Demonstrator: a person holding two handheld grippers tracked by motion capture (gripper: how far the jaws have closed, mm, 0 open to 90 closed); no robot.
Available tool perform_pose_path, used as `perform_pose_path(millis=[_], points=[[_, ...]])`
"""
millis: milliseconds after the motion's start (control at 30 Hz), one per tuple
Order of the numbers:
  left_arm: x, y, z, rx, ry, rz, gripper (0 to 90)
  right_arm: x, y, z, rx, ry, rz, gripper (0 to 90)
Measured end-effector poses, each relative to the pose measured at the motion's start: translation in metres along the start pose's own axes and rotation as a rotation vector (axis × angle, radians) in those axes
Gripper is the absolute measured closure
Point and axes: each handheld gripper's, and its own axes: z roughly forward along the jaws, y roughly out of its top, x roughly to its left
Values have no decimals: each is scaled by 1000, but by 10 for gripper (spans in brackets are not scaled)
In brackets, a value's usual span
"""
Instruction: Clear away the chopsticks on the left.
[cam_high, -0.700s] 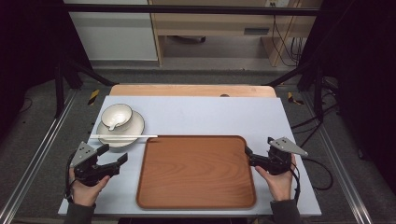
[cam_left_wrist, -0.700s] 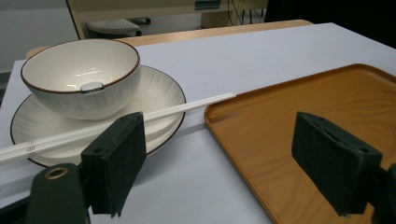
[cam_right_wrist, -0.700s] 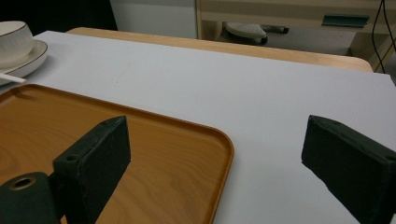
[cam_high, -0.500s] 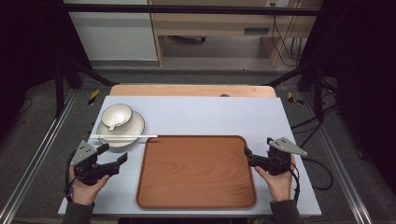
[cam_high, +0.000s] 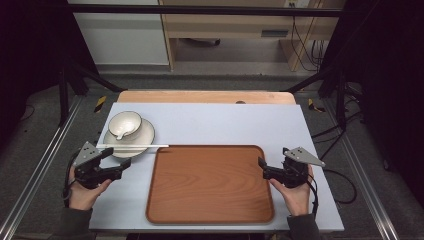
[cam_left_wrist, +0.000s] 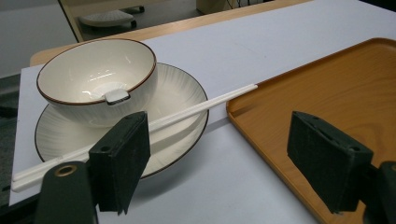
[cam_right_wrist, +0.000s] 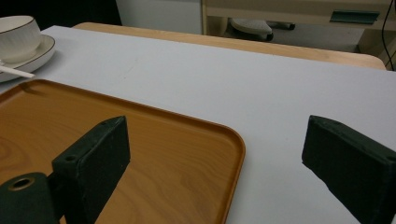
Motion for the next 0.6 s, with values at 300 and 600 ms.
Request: perform_pose_path(millis=[300, 600], points=[[21, 2, 13, 77, -4, 50, 261, 4, 1, 2, 11, -1, -8, 80], [39, 0, 32, 120, 21, 59, 306, 6, 0, 4, 22, -1, -12, 82]])
